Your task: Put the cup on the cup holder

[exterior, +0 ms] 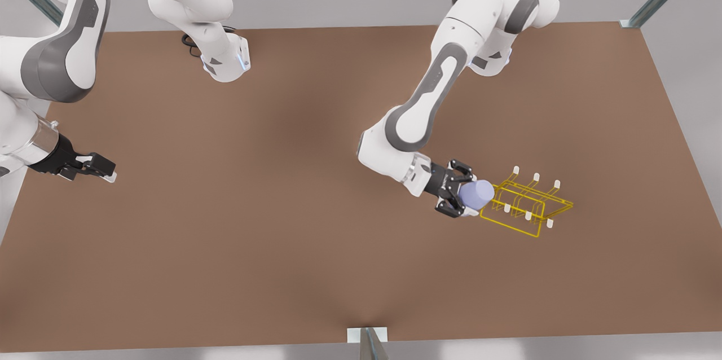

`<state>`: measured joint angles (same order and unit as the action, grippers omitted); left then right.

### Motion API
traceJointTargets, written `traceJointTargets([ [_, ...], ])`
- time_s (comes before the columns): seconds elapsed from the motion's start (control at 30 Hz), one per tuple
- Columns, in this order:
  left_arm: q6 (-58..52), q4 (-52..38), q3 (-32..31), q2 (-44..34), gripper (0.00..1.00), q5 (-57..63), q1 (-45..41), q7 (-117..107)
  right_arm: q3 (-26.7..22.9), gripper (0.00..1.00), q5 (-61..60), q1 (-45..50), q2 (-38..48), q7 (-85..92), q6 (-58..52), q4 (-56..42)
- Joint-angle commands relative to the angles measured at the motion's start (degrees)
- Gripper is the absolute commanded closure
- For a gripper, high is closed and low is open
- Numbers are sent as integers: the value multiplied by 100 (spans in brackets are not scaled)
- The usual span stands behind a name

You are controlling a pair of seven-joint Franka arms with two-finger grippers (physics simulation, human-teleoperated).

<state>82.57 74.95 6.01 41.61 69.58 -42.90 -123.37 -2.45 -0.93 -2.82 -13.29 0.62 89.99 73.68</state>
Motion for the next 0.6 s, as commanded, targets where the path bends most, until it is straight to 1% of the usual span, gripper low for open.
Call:
traceJointTargets([
  [0.0, -31, -6, 76, 67, 18, 661, 141, 1272, -1, 0, -4, 0, 10, -1, 9, -3],
  [0.03, -57, -6, 172, 58, 18, 943, 159, 1614, -1, 0, -4, 0, 2, -1, 9, -3],
  [0.1, -66, 11, 287, 40, 18, 987, 159, 1773, -1, 0, -4, 0, 2, -1, 9, -3],
  [0.27, -13, 916, 489, -144, 18, 1057, 159, 1518, -1, 0, -4, 0, 2, -1, 9, -20],
  [0.4, 347, 1075, 779, -65, 18, 1048, 212, 1342, -1, 0, -4, 0, -7, -1, 9, -20],
  [0.47, 295, 1145, 770, -30, 18, 1031, 203, 1246, -1, 0, -4, 0, -7, -1, 9, -20],
  [0.57, 216, 1646, 779, -144, 18, 996, 194, 806, -1, 0, -4, 9, -7, -1, 9, -20],
])
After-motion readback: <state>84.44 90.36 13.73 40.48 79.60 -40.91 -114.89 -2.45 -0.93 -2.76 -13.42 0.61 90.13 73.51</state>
